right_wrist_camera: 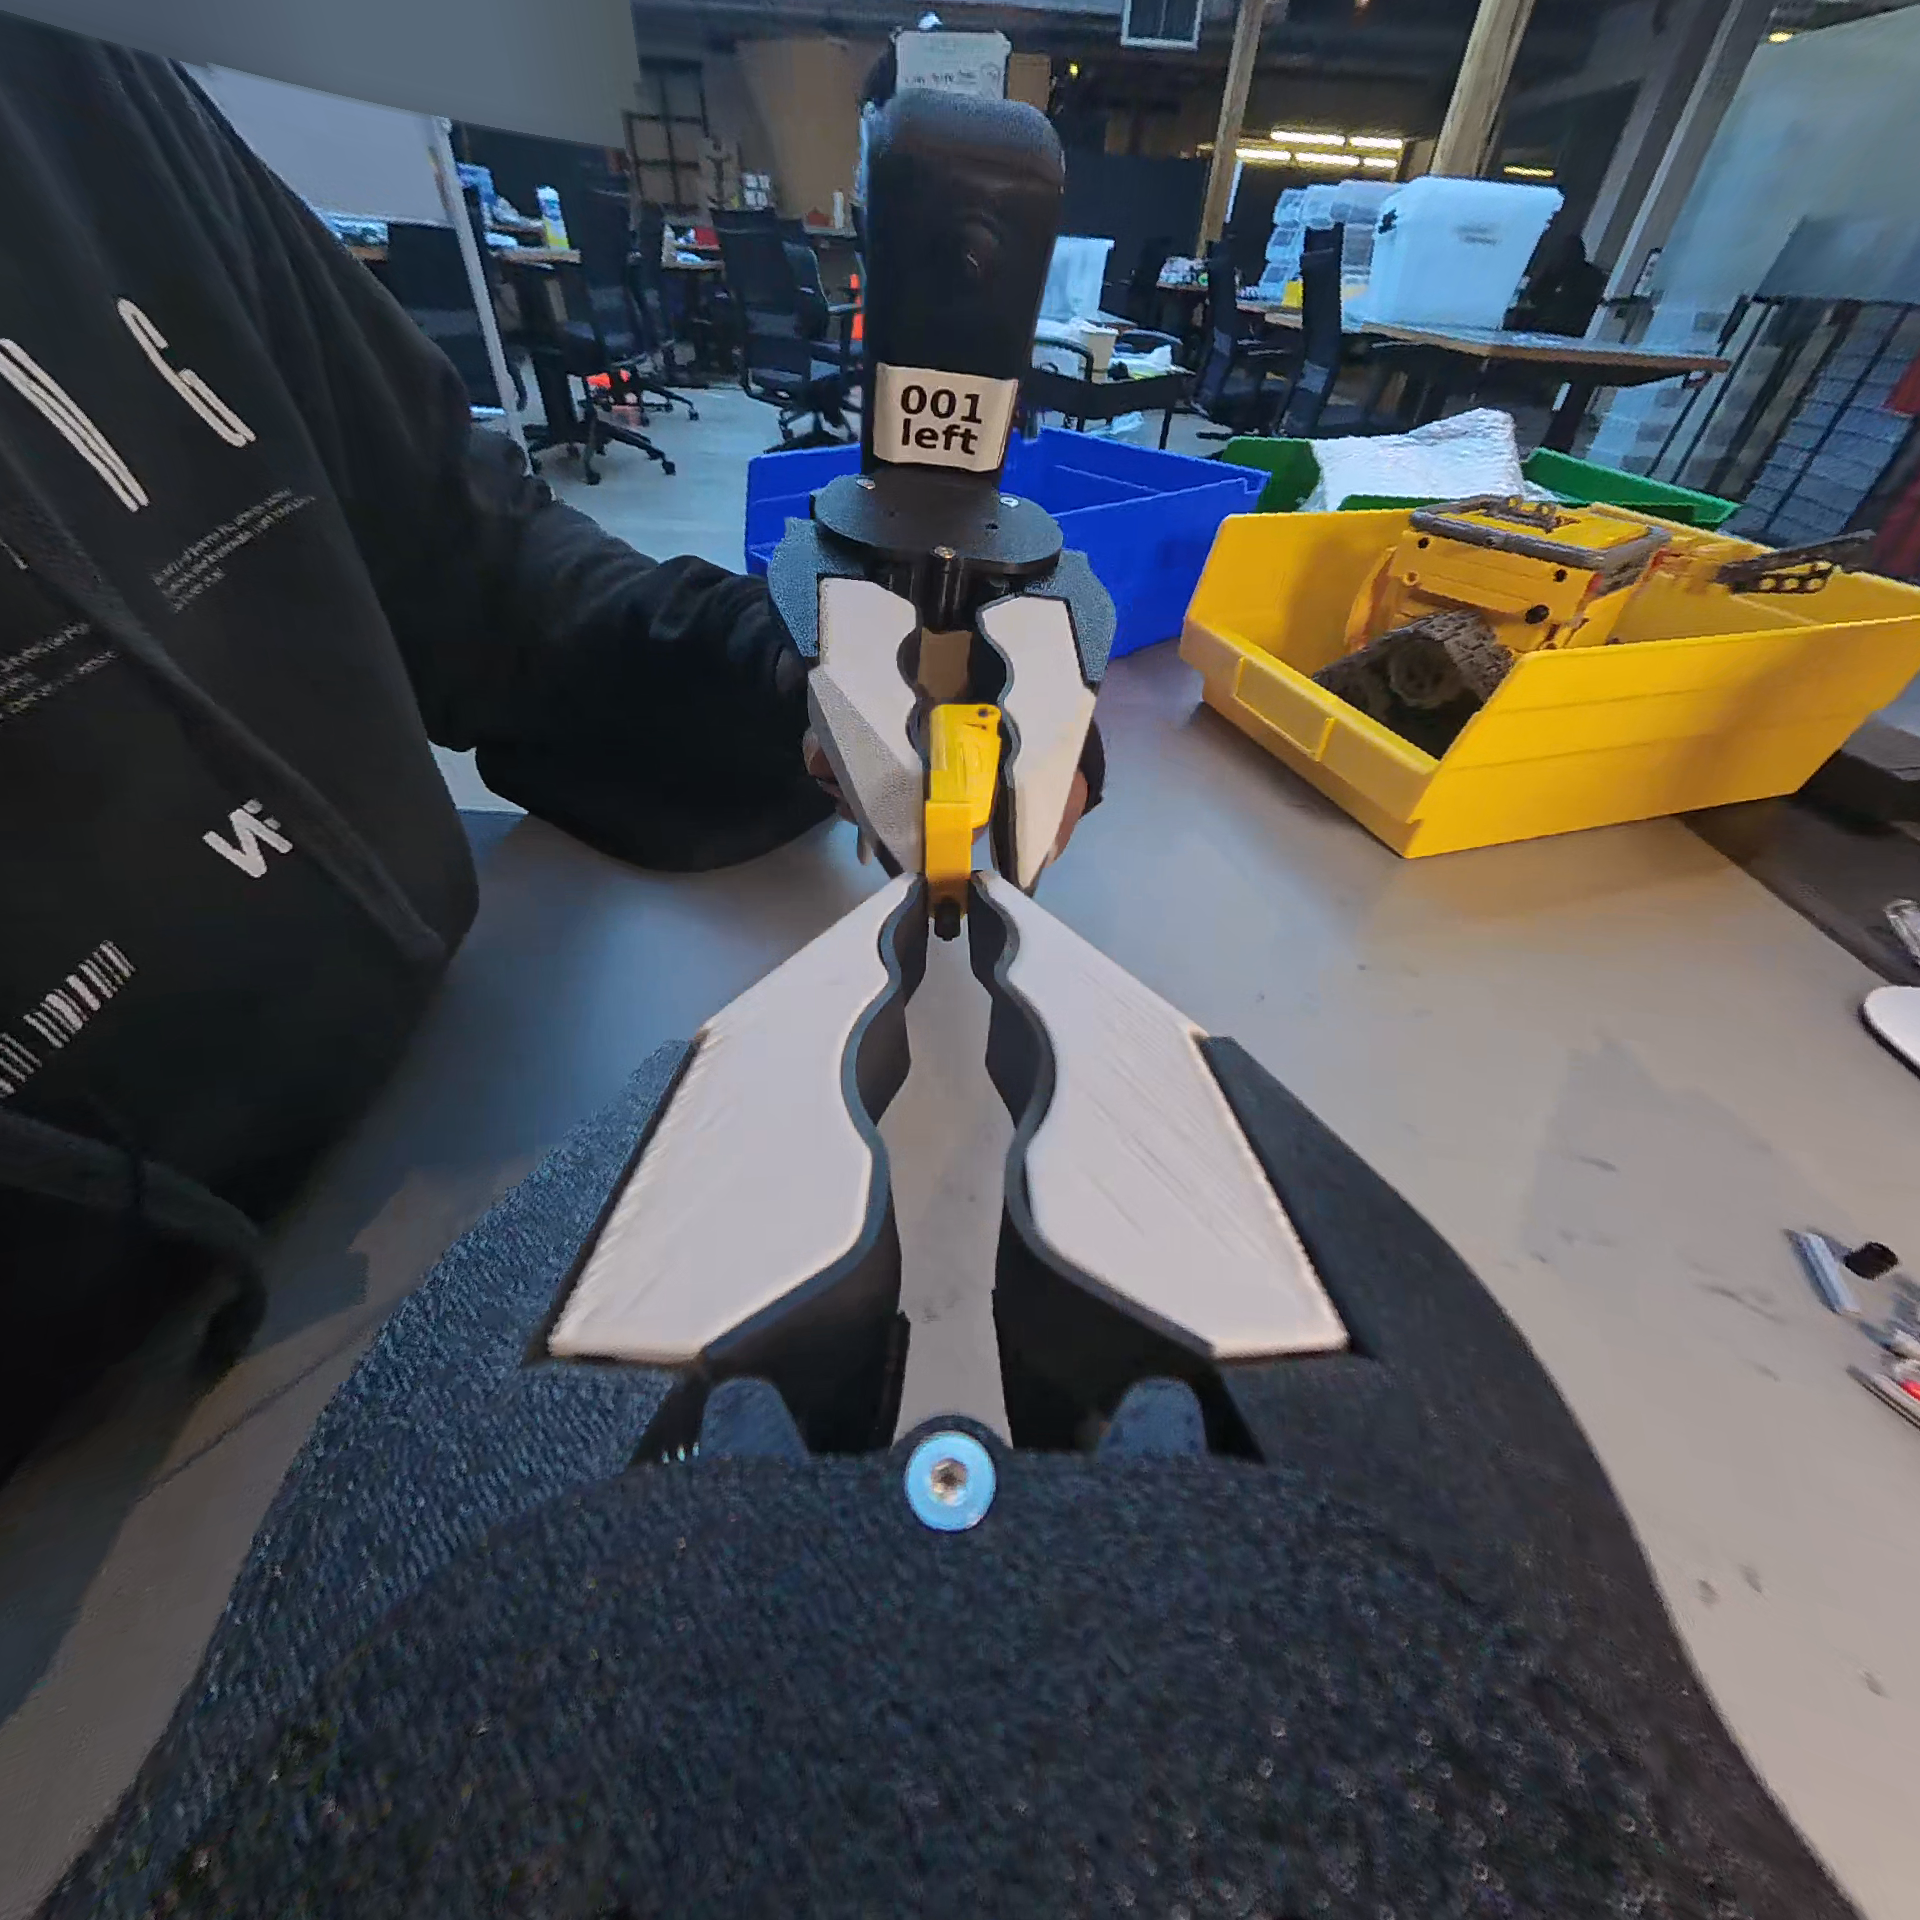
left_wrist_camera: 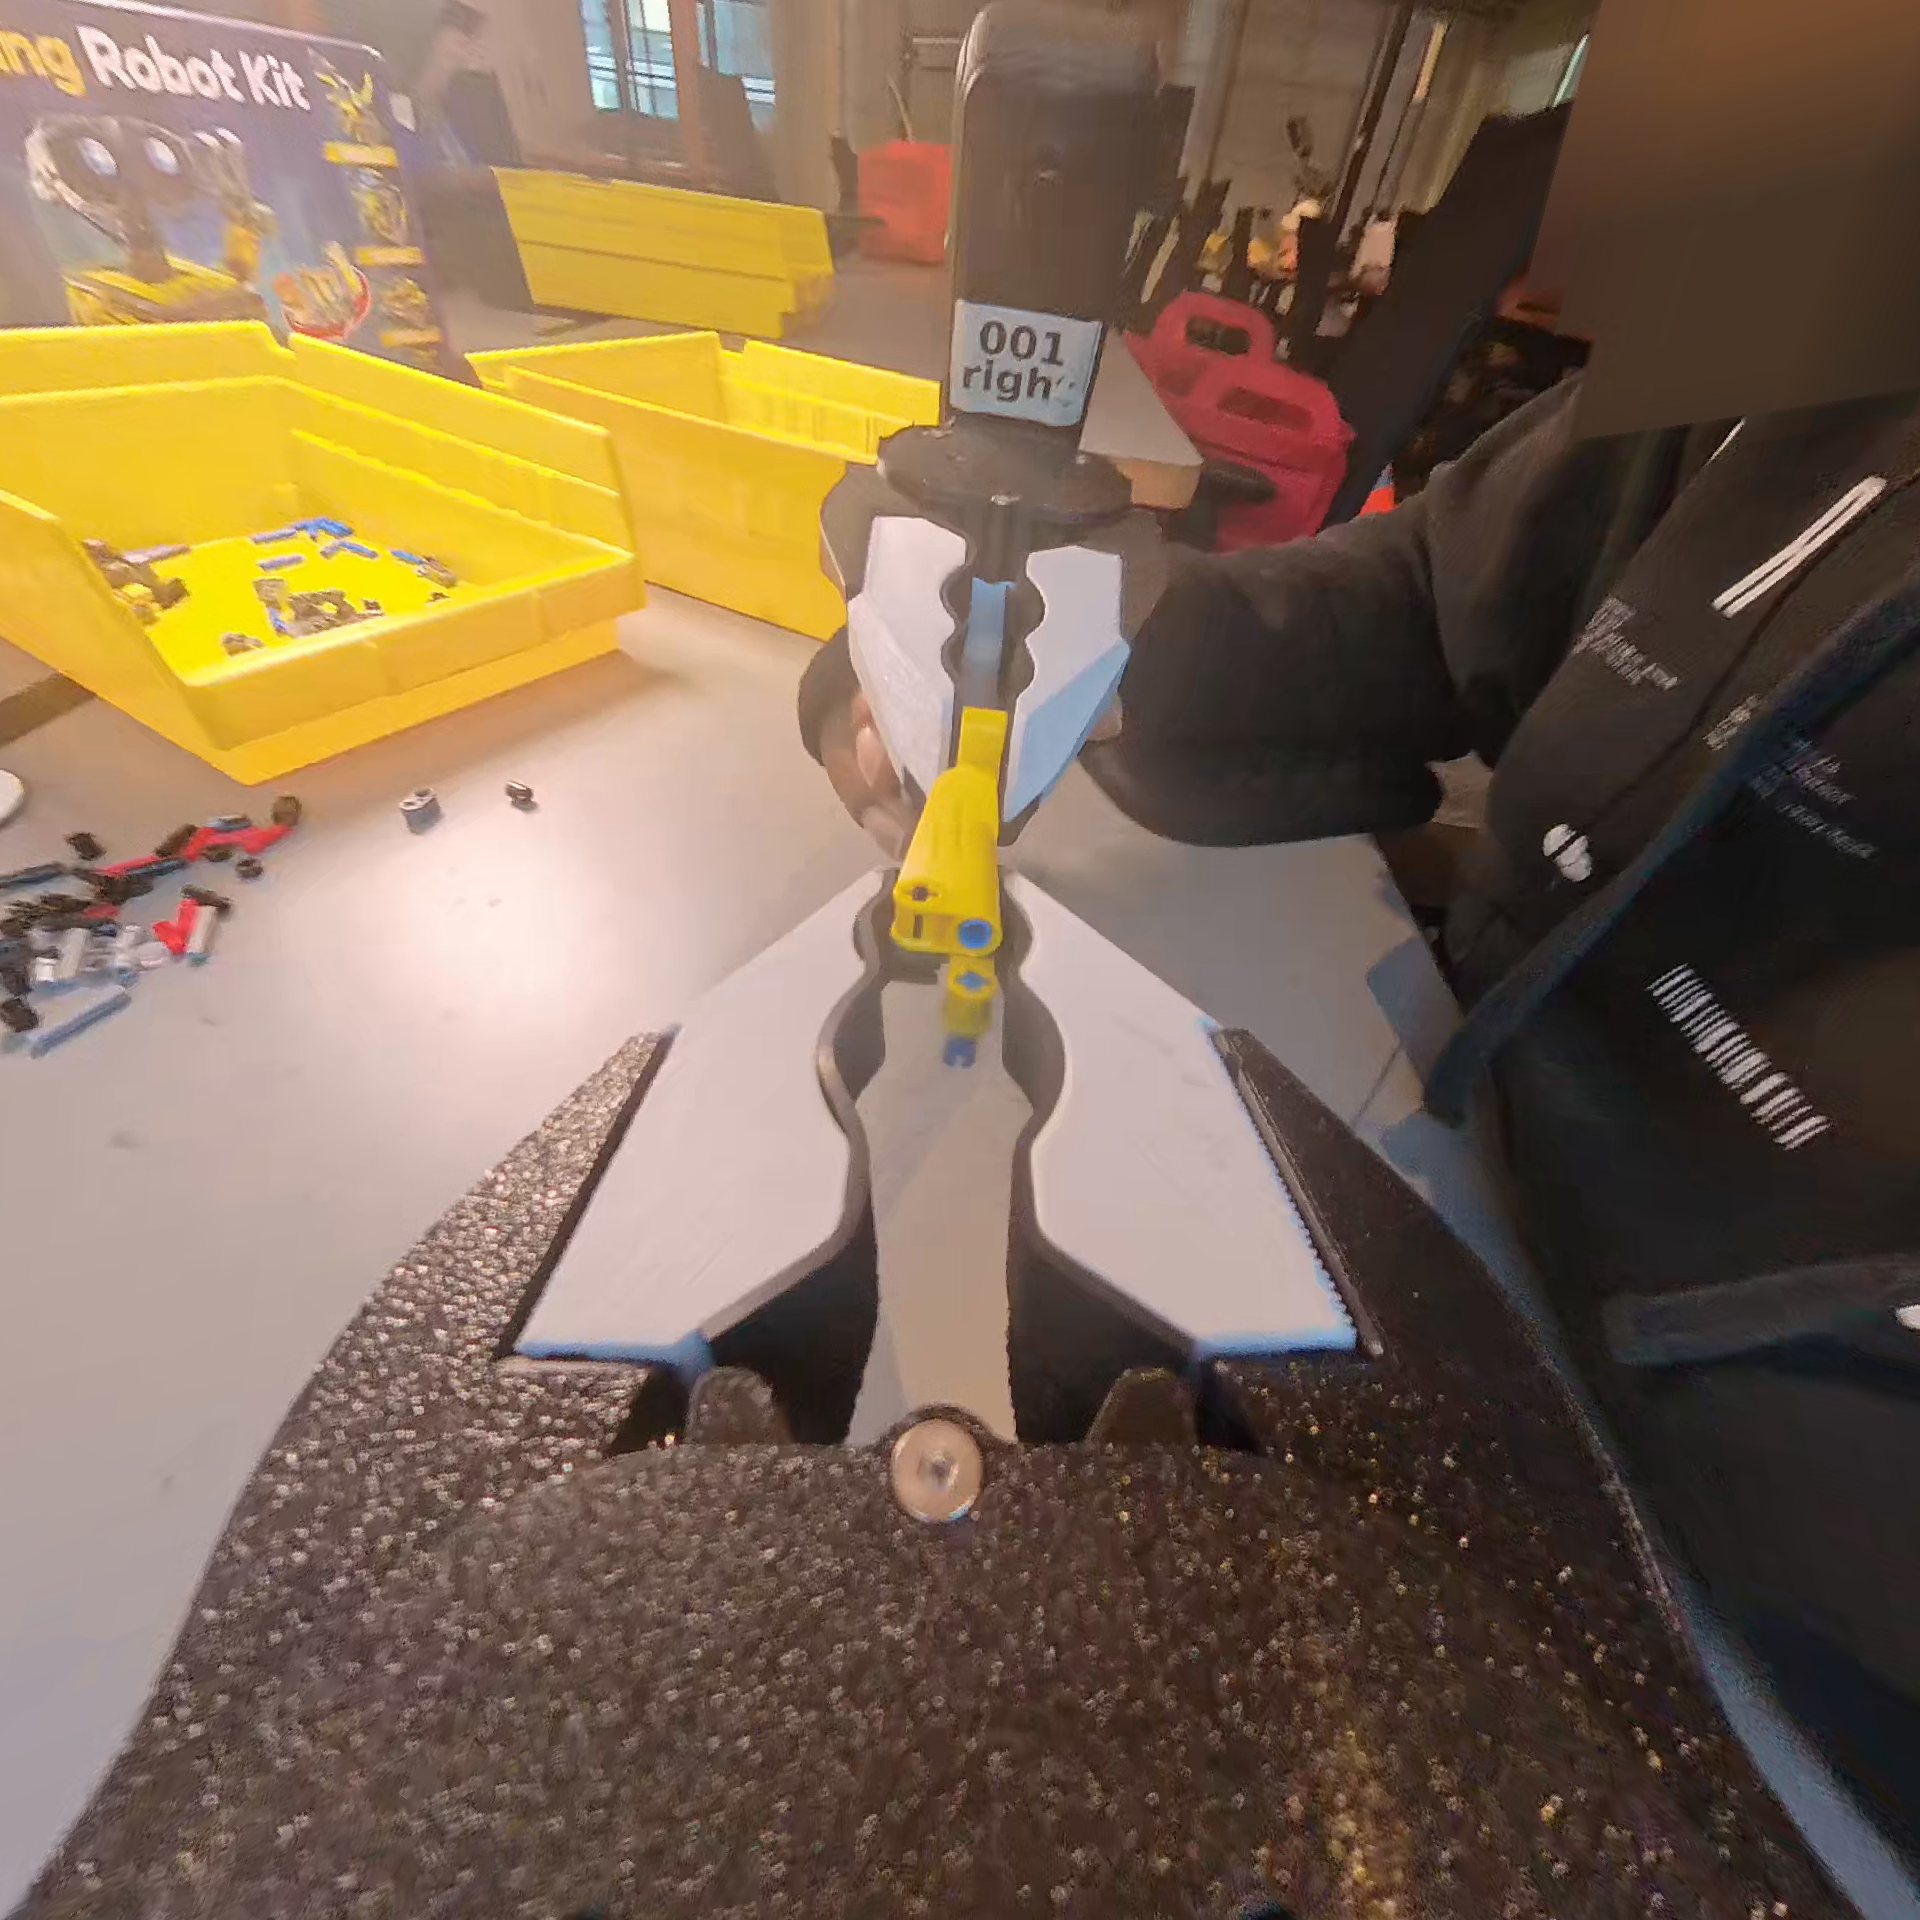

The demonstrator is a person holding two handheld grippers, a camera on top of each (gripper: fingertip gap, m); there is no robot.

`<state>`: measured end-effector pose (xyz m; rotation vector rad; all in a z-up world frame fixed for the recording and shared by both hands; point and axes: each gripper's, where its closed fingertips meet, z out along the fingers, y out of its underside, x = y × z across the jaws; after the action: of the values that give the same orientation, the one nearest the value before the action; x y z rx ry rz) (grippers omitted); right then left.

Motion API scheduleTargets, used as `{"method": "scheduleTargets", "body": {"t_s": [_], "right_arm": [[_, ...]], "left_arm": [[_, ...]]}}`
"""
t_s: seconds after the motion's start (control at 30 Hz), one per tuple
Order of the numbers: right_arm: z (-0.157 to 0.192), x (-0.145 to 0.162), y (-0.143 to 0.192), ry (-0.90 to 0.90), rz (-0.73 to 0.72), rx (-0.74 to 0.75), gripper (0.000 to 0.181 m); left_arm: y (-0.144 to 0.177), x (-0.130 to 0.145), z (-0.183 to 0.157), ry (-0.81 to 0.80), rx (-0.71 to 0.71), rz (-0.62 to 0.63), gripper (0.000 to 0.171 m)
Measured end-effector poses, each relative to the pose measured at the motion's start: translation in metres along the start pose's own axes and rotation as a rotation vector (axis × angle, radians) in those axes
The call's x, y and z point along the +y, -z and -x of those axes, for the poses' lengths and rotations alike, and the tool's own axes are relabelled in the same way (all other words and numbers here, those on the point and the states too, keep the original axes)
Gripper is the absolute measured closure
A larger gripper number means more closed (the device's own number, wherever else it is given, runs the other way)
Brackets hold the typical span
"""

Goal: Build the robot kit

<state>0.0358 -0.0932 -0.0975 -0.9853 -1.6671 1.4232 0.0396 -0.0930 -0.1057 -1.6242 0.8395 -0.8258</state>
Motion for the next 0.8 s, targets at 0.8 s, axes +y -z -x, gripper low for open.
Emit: {"method": "scheduleTargets", "body": {"t_s": [0.8], "right_arm": [[-0.008,0.0,0.012,-0.219,-0.046,-0.097,0.175]], "left_arm": [[0.009,-0.014,0.01,0.28,0.067,-0.093,0.157]]}}
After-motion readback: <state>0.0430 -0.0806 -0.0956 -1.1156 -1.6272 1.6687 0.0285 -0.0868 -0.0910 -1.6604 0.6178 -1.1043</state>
